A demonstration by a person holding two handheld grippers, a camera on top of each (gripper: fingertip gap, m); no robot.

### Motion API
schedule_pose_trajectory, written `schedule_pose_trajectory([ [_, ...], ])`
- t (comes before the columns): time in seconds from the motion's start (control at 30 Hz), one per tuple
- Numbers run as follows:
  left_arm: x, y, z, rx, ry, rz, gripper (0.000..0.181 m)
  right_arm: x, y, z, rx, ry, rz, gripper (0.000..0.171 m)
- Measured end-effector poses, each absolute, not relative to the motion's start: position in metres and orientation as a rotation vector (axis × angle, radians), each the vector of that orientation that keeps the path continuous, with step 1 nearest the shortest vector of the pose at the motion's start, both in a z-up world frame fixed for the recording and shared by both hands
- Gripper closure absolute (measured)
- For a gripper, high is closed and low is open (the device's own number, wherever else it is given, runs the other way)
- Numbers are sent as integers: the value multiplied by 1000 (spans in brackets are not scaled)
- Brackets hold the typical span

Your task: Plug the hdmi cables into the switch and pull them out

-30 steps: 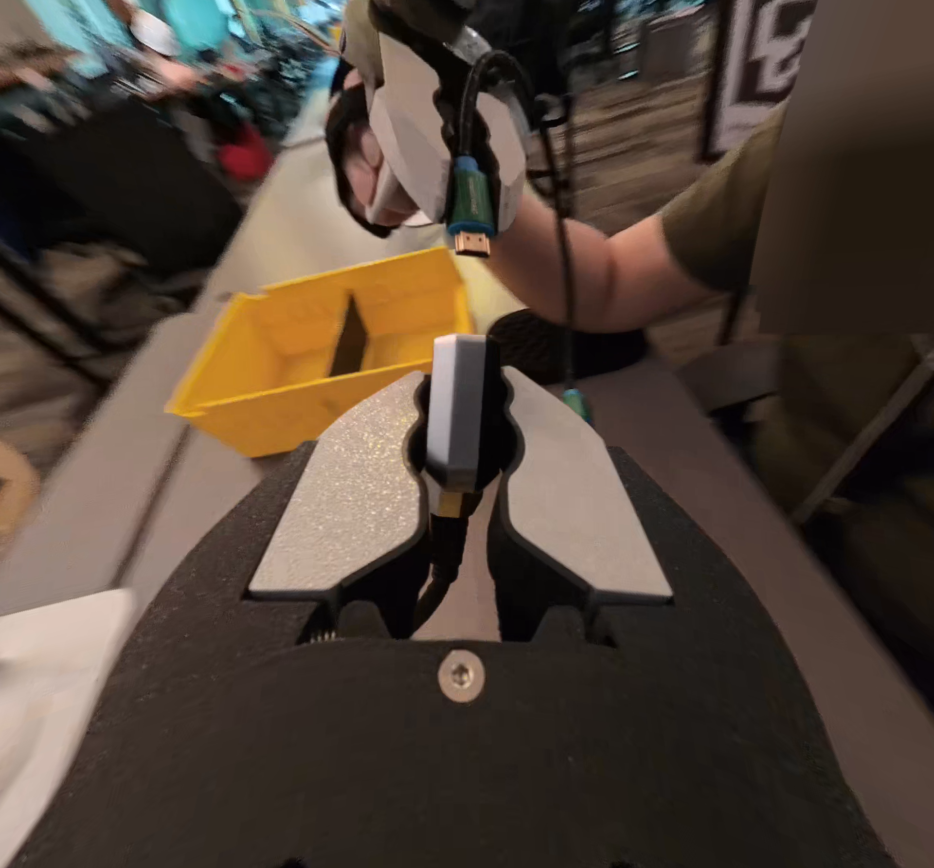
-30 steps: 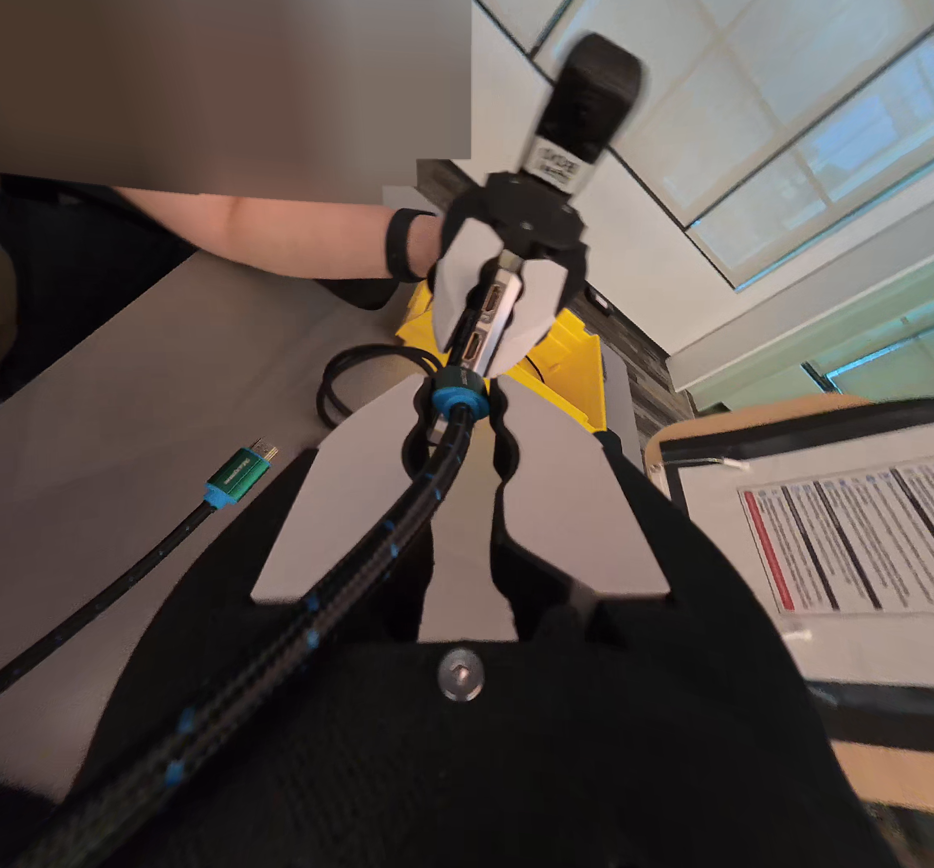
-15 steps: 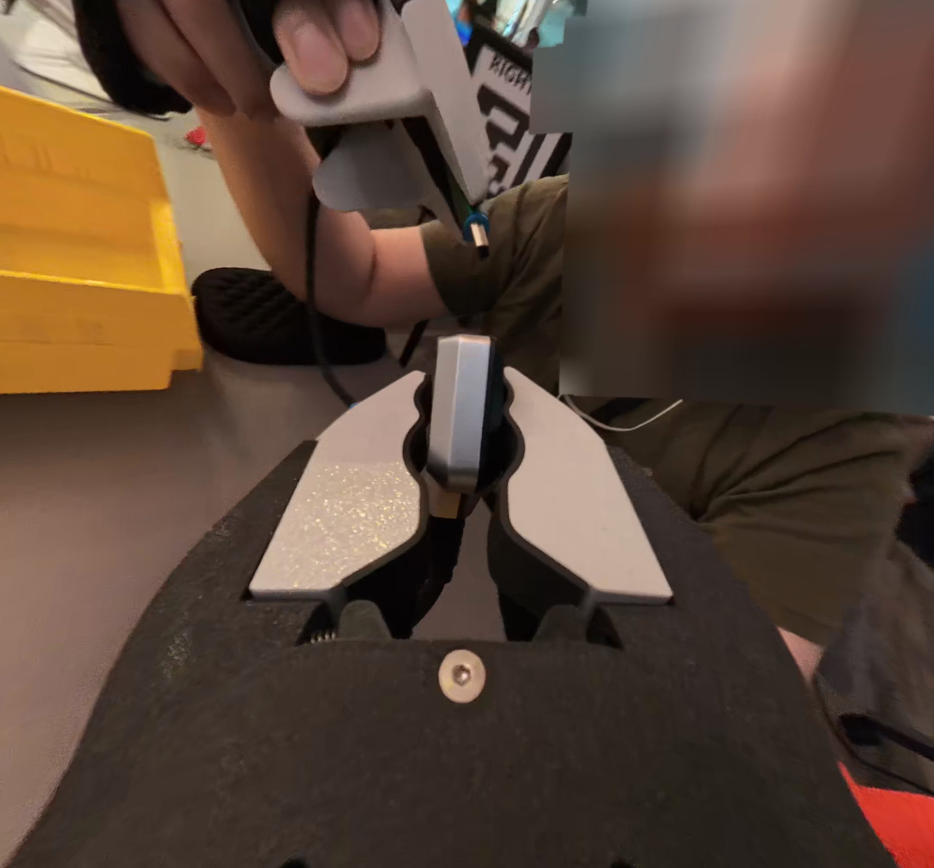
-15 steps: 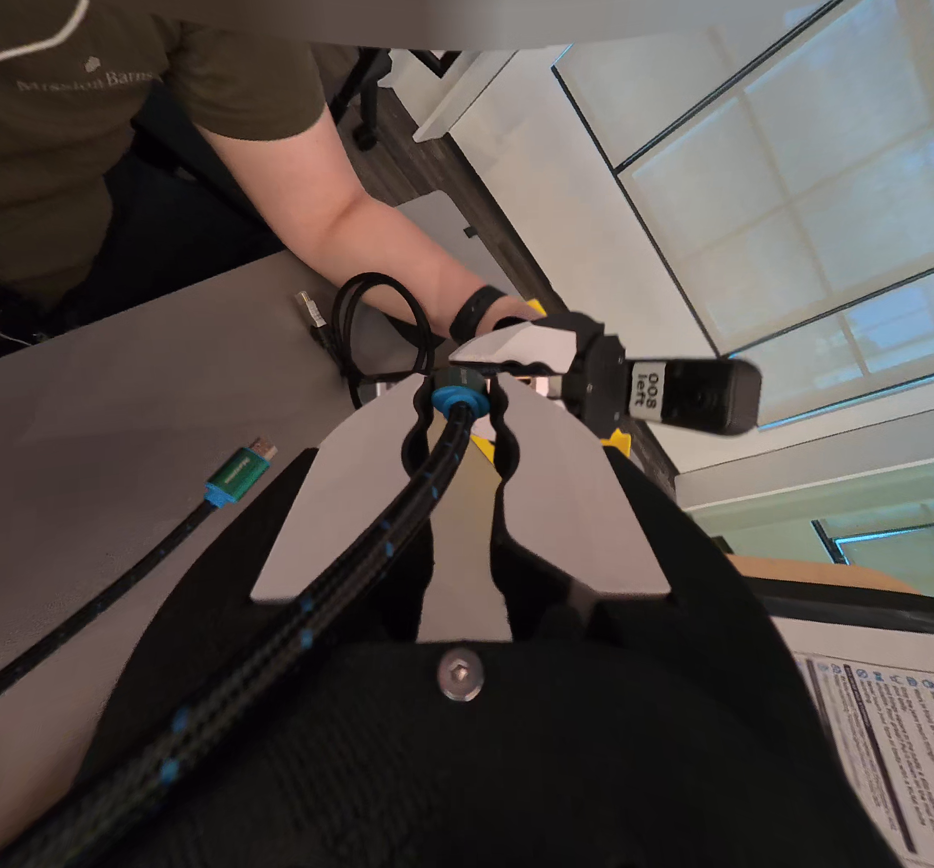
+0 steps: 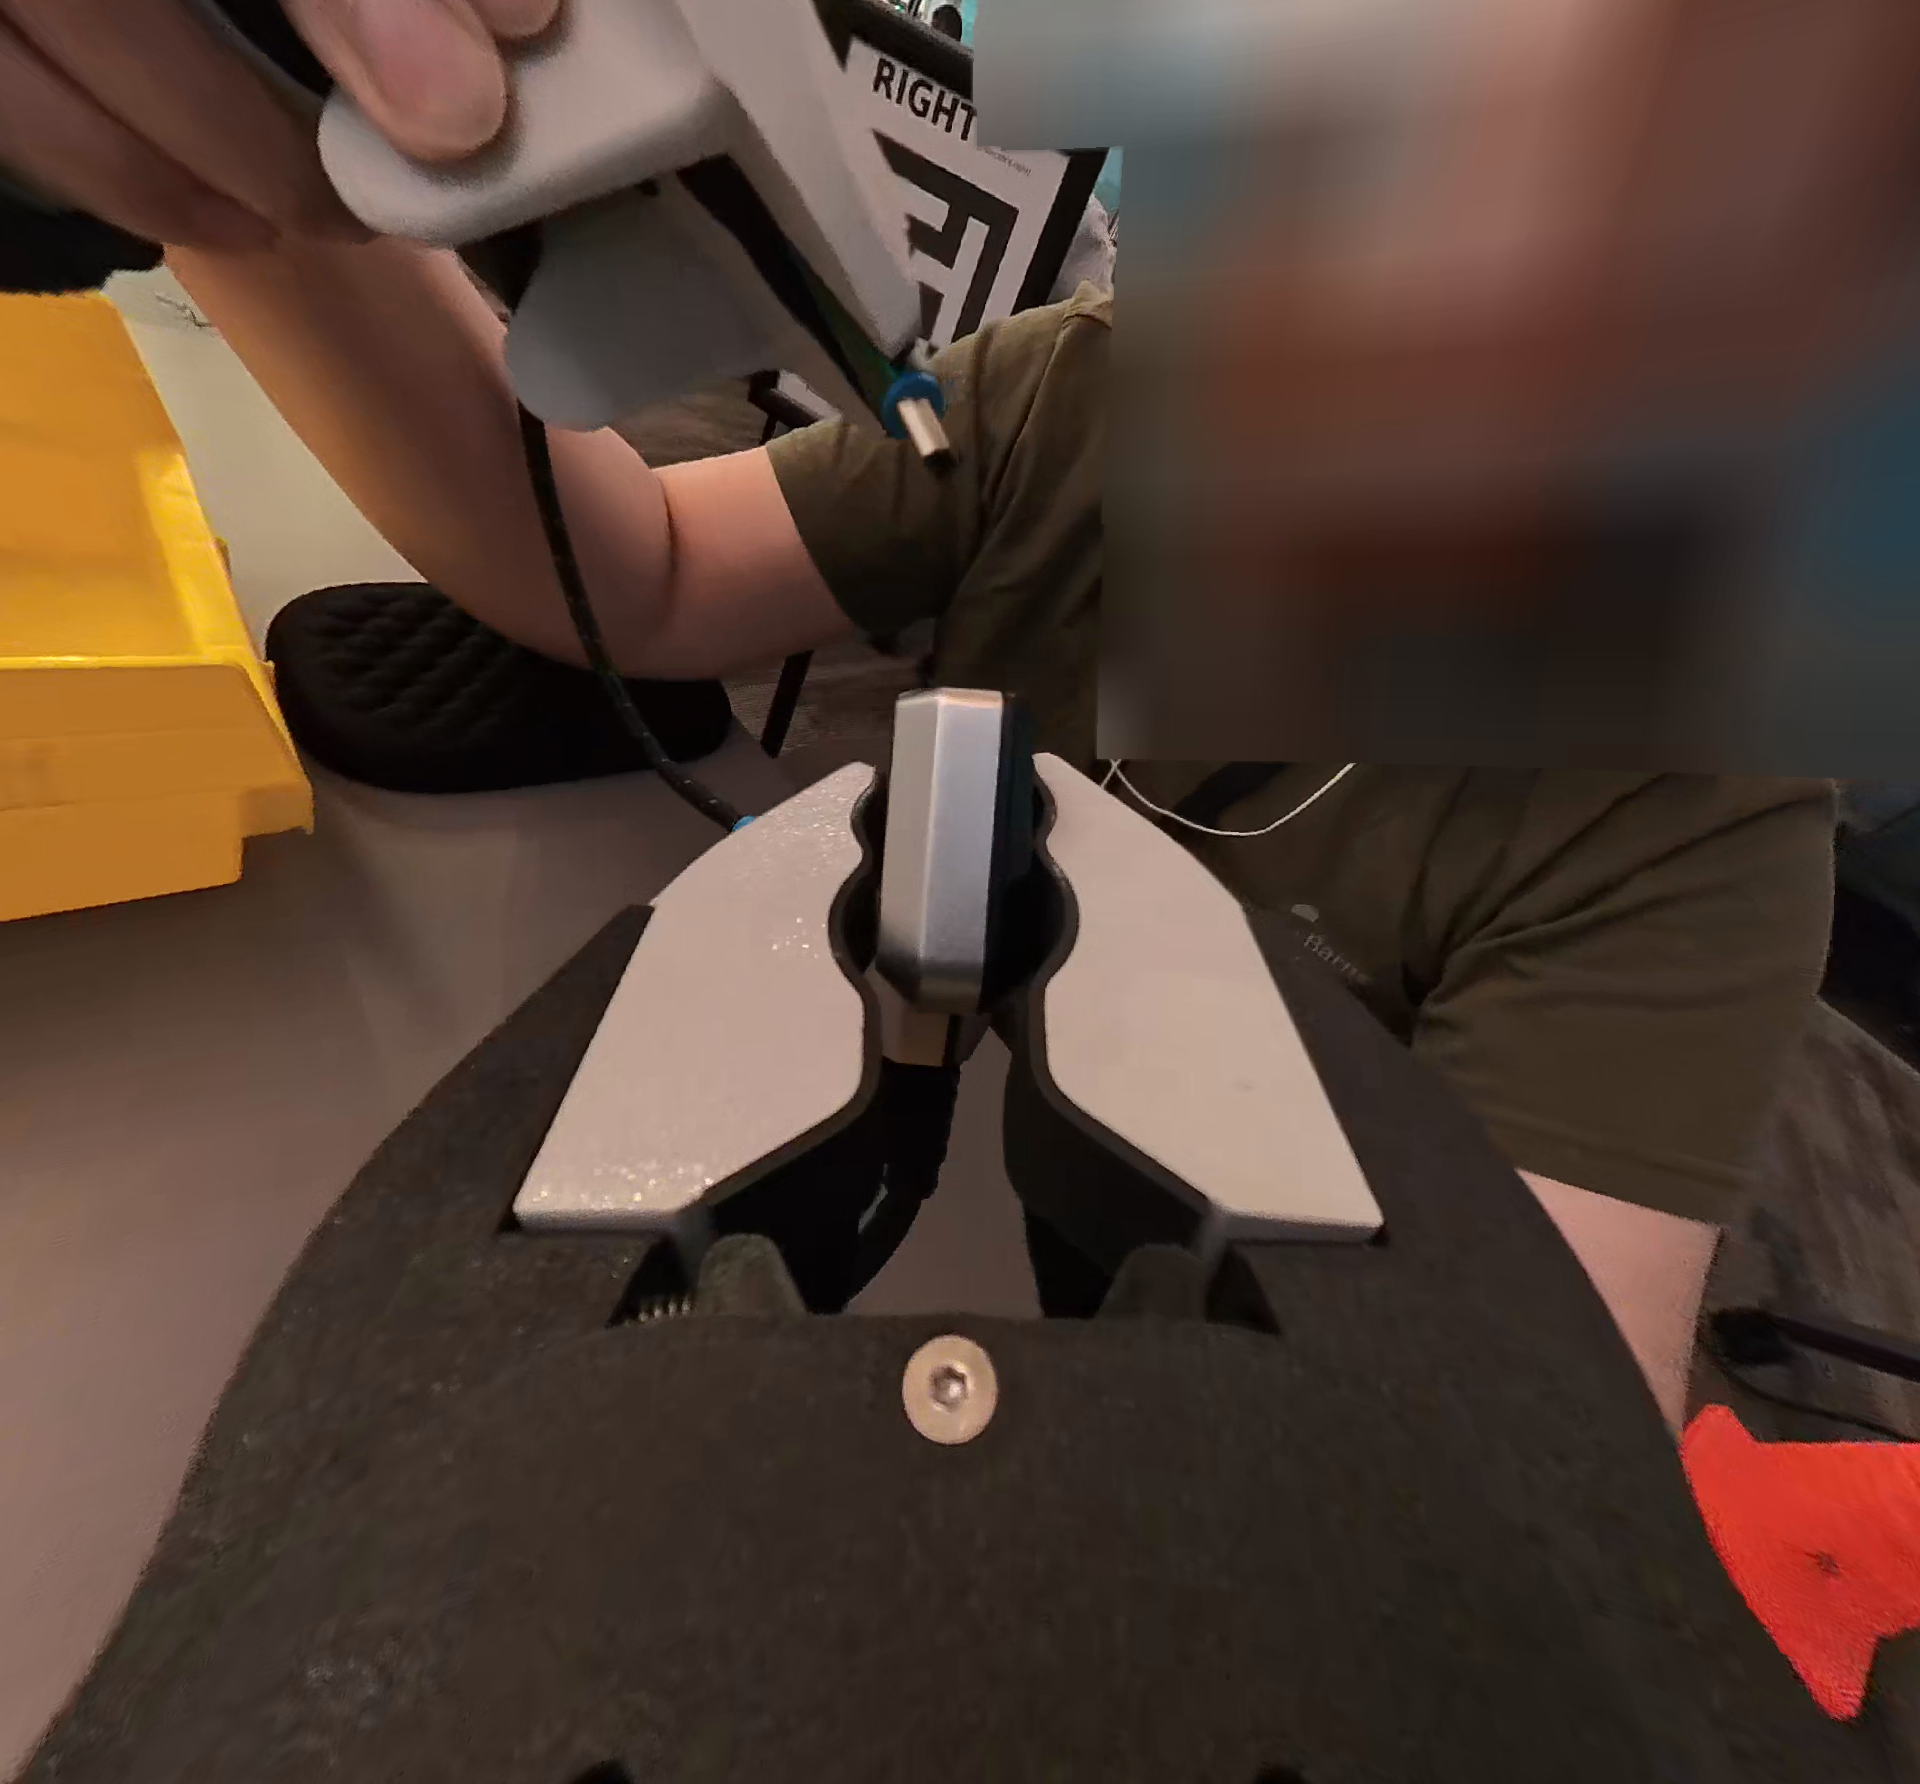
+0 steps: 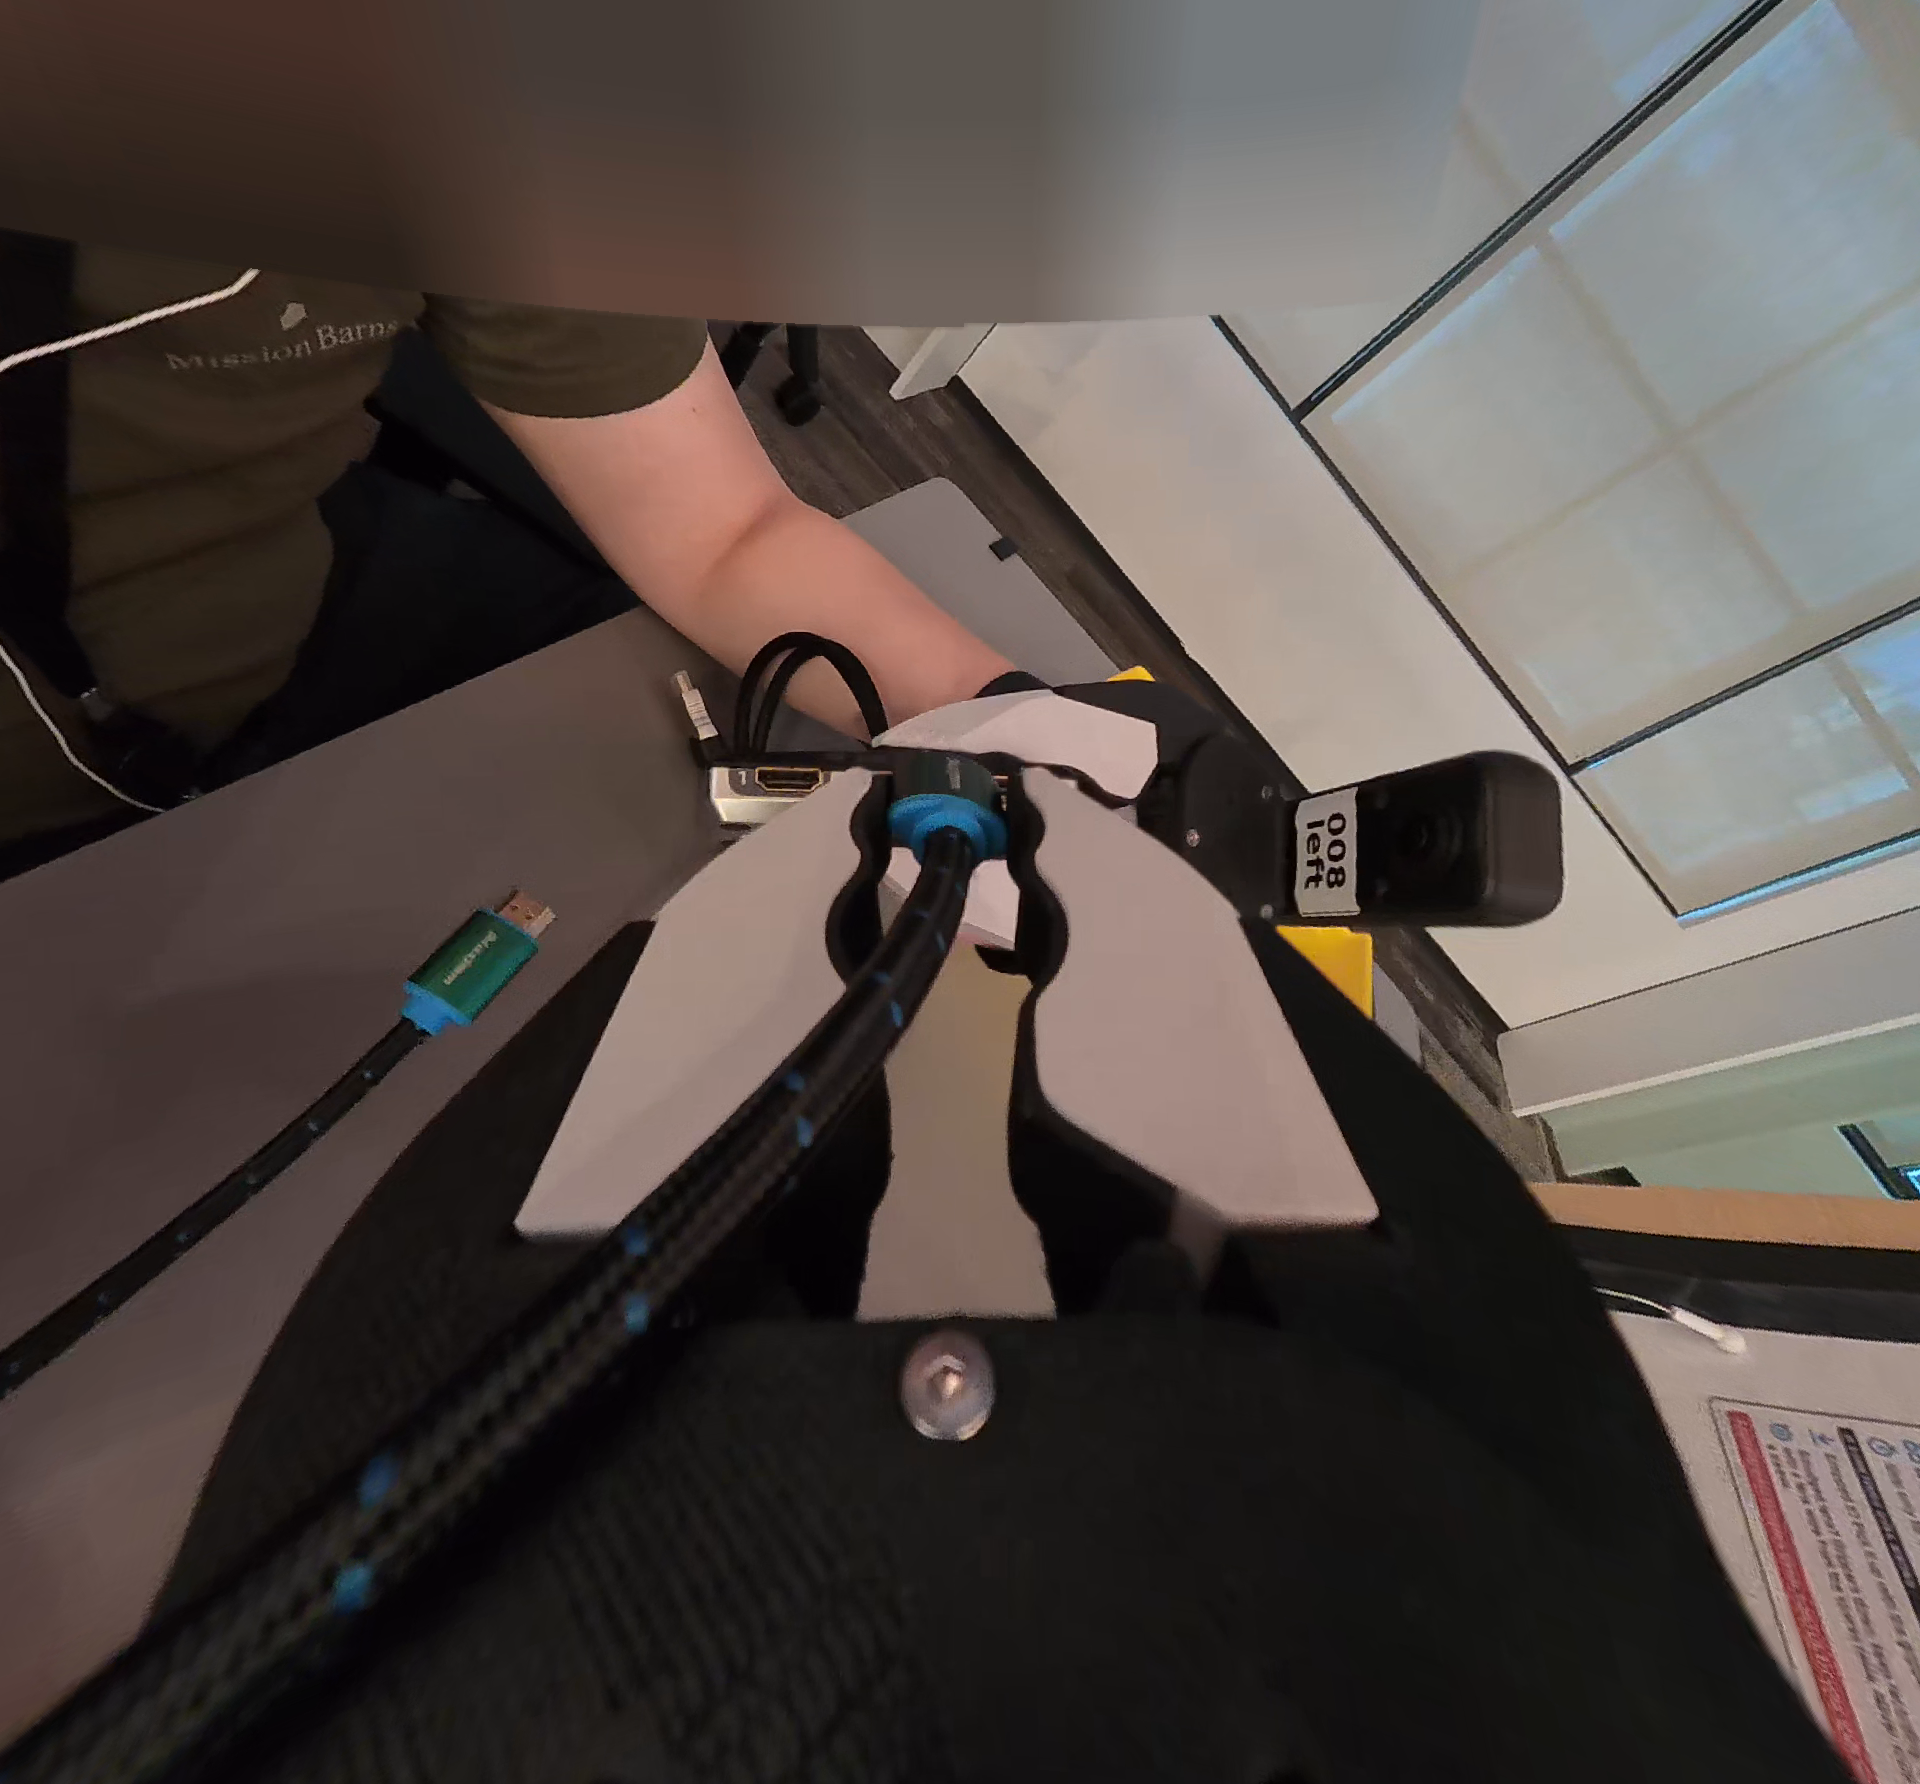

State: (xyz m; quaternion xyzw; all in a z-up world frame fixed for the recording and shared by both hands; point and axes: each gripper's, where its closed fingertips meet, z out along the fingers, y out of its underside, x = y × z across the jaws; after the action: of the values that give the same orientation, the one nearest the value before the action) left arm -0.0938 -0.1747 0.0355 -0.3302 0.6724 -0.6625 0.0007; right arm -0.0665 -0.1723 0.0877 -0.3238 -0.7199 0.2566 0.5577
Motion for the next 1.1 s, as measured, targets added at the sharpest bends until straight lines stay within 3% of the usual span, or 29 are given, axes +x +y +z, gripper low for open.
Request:
schedule_pose_trajectory([
  [0.2,-93,-175,37,-997,2111,-2019,161,-67,-169,85,-800,-1692,636,149],
  [0.57,-90,-181,54,-892,2052,-1941,159,-43,-184,134,-634,-1452,1103,150],
  [0.93,-60,-125,114,-720,1453,-899,160,-40,-144,176,-1090,-1095,756,150],
  [1.1,-58,-108,114,-606,1358,-346,159,-51,-122,158,-1279,-1028,725,150],
])
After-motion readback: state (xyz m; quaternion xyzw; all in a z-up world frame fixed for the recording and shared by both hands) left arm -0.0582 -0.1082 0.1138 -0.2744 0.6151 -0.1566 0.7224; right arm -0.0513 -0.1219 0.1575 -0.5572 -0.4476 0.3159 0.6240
